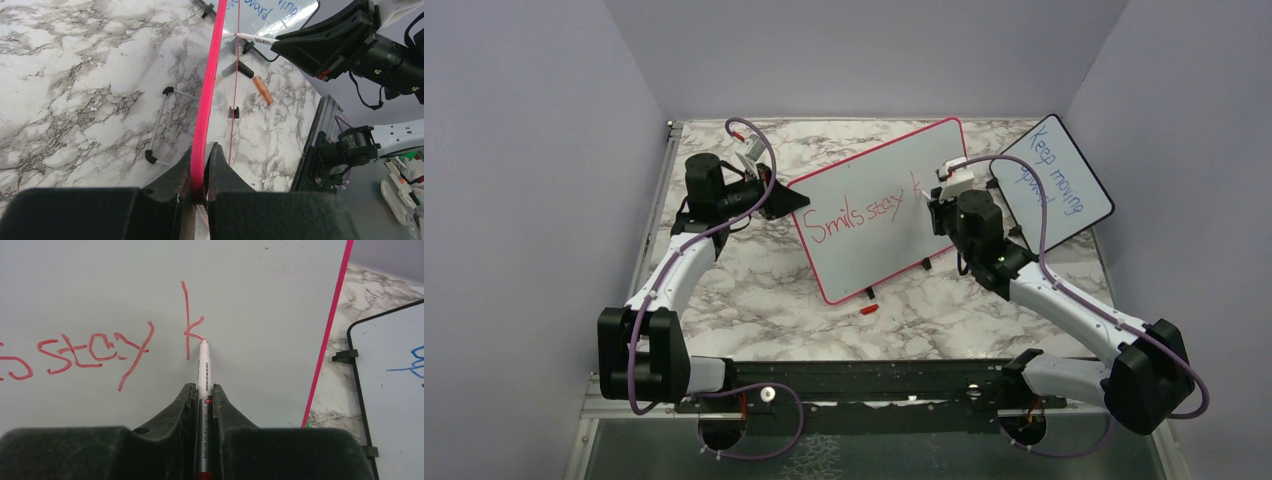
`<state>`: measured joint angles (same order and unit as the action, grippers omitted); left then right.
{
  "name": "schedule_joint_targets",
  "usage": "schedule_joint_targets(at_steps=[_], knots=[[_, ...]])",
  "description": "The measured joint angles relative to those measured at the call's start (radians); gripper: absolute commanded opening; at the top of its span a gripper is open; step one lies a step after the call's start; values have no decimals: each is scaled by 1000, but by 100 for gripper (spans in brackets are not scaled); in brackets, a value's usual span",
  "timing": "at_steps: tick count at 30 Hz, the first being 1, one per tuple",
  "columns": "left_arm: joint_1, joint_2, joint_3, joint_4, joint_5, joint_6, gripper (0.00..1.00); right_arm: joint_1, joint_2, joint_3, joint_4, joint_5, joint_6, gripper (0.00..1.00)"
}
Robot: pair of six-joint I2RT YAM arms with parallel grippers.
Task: Write a sentence on the whiteboard
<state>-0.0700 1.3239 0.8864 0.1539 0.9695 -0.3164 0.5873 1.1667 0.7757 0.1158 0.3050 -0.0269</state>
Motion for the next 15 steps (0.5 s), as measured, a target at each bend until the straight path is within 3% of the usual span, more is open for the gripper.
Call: schedule_joint_targets(at_steps=[15], knots=[[0, 0, 0, -1, 0, 0, 0, 0, -4, -16, -14, 58, 8, 1]])
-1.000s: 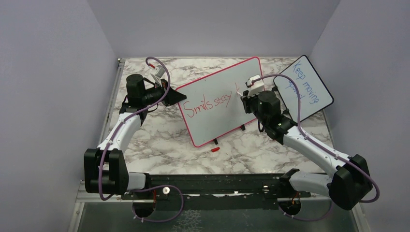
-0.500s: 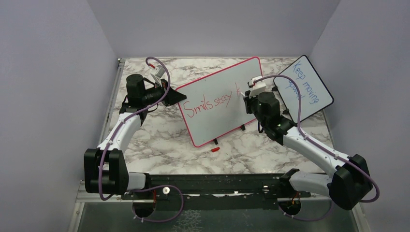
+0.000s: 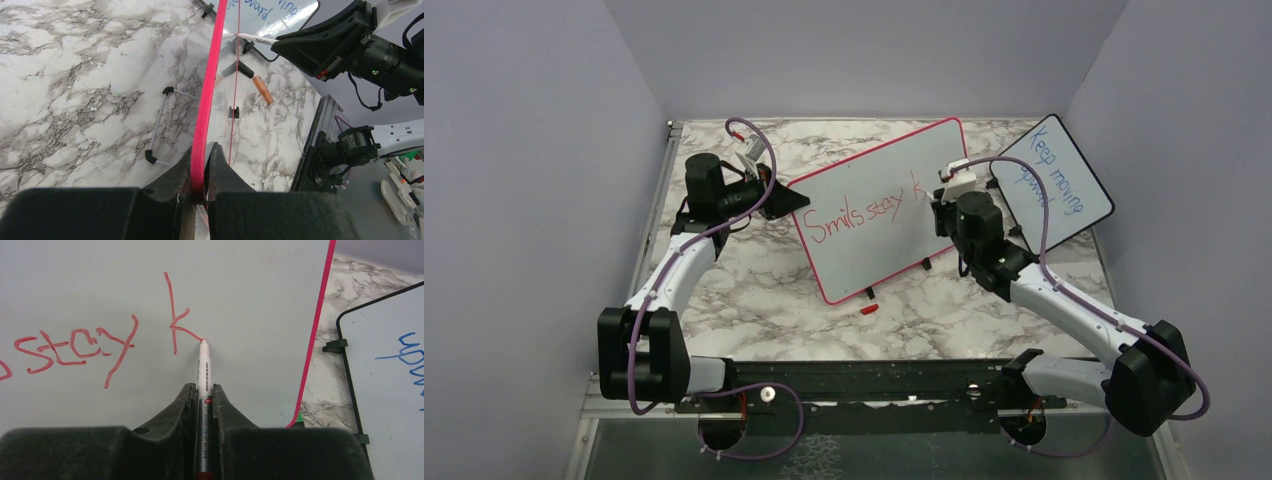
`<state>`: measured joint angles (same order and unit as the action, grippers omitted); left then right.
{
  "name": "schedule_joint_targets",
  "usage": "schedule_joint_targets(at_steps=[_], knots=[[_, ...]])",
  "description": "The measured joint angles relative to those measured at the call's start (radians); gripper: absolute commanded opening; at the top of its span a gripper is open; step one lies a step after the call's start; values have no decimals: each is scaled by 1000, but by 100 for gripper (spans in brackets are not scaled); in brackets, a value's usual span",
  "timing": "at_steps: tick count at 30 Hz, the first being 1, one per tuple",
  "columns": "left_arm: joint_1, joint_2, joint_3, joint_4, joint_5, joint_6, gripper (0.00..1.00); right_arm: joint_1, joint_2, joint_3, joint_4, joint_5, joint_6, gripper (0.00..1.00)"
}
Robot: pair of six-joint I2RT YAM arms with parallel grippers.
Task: Write a sentence on the whiteboard
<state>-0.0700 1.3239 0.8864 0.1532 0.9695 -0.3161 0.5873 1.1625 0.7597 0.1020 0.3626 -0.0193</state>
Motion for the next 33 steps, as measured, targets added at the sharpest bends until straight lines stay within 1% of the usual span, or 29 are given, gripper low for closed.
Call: schedule_joint_targets(at_steps=[15, 27, 33], knots=[[0, 0, 0, -1, 0, 0, 0, -2, -10, 46, 35, -3, -27, 1], [0, 0, 0, -2, 0, 1, 0, -16, 53, 58, 83, -16, -34, 1], [0, 0, 0, -2, 0, 1, 0, -20, 55, 58, 87, -16, -34, 1]])
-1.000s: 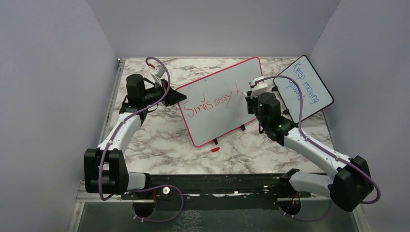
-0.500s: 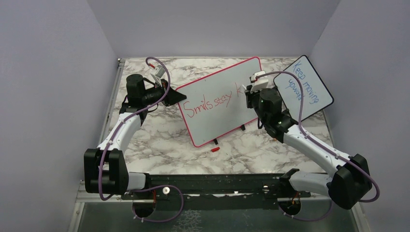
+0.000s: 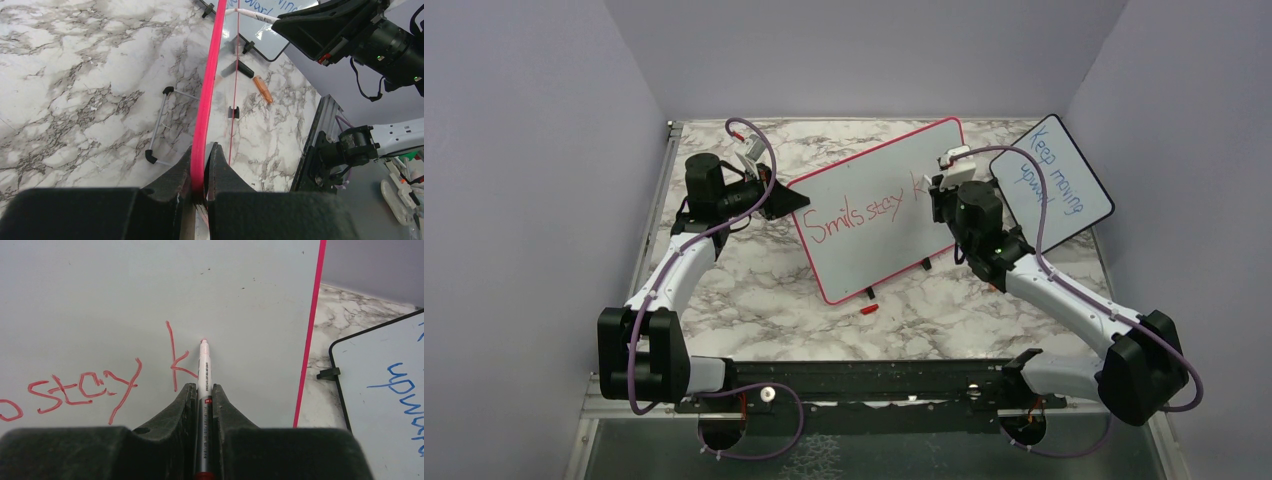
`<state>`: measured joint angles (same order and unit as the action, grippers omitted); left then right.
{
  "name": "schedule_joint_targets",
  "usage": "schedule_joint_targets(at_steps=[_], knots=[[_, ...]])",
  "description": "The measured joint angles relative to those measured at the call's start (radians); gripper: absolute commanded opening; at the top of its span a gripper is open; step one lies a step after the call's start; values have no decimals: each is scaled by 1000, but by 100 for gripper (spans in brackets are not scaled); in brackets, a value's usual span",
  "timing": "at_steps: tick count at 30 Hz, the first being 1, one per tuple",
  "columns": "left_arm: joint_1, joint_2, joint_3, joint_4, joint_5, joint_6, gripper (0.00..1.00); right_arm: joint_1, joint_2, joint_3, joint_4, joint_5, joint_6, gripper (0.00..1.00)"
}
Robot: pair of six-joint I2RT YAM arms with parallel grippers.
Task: Write a sentence on the whiteboard
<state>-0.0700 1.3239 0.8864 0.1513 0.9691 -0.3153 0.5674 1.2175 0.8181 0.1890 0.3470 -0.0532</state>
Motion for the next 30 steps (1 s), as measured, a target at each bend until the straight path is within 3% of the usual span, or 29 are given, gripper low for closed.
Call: schedule_joint_targets(at_steps=[14, 30], knots=[[0, 0, 0, -1, 0, 0, 0, 0, -66, -20, -14, 1, 11, 0], [0, 0, 0, -1, 0, 2, 0, 0, -32, -46, 0, 1, 26, 1]])
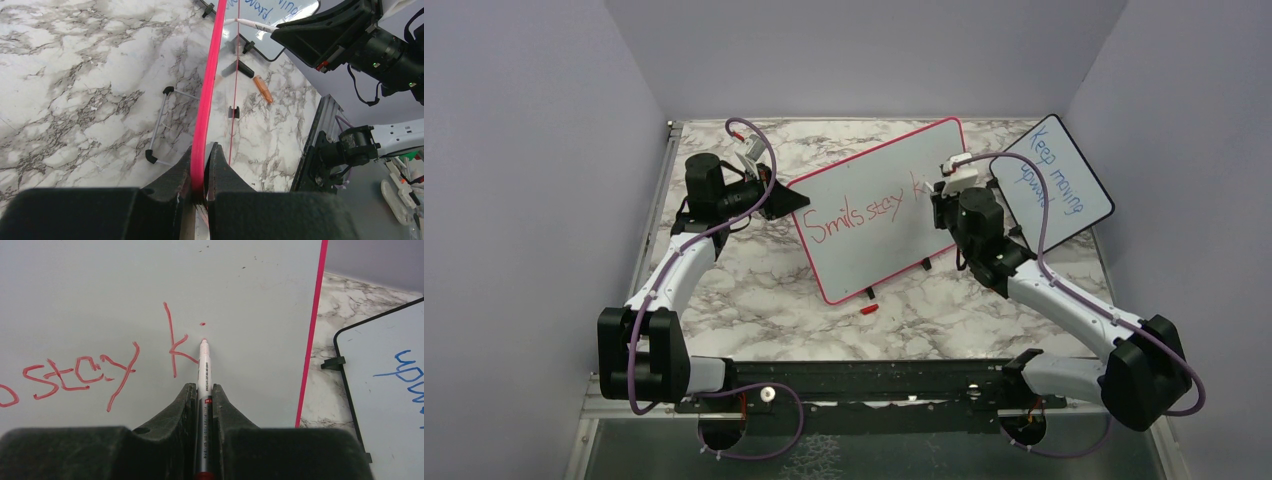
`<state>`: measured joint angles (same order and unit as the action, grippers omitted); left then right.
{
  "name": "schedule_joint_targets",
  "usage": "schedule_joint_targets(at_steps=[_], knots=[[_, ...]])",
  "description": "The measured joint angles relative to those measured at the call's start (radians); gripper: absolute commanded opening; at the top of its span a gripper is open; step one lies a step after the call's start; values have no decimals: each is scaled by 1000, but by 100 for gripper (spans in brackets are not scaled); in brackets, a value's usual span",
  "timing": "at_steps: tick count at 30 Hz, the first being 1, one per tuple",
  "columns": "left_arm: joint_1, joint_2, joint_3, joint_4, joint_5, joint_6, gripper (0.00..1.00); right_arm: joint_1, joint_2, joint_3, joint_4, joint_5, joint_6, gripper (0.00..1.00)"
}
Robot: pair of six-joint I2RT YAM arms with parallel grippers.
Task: Write a sentence on the whiteboard
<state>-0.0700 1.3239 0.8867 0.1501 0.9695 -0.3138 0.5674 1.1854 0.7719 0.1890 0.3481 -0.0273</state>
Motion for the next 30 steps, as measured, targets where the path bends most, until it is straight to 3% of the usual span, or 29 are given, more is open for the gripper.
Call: schedule_joint_targets(at_steps=[30], knots=[[-2, 0, 2, -3, -2, 1, 0, 0, -40, -51, -57, 2, 49, 1]])
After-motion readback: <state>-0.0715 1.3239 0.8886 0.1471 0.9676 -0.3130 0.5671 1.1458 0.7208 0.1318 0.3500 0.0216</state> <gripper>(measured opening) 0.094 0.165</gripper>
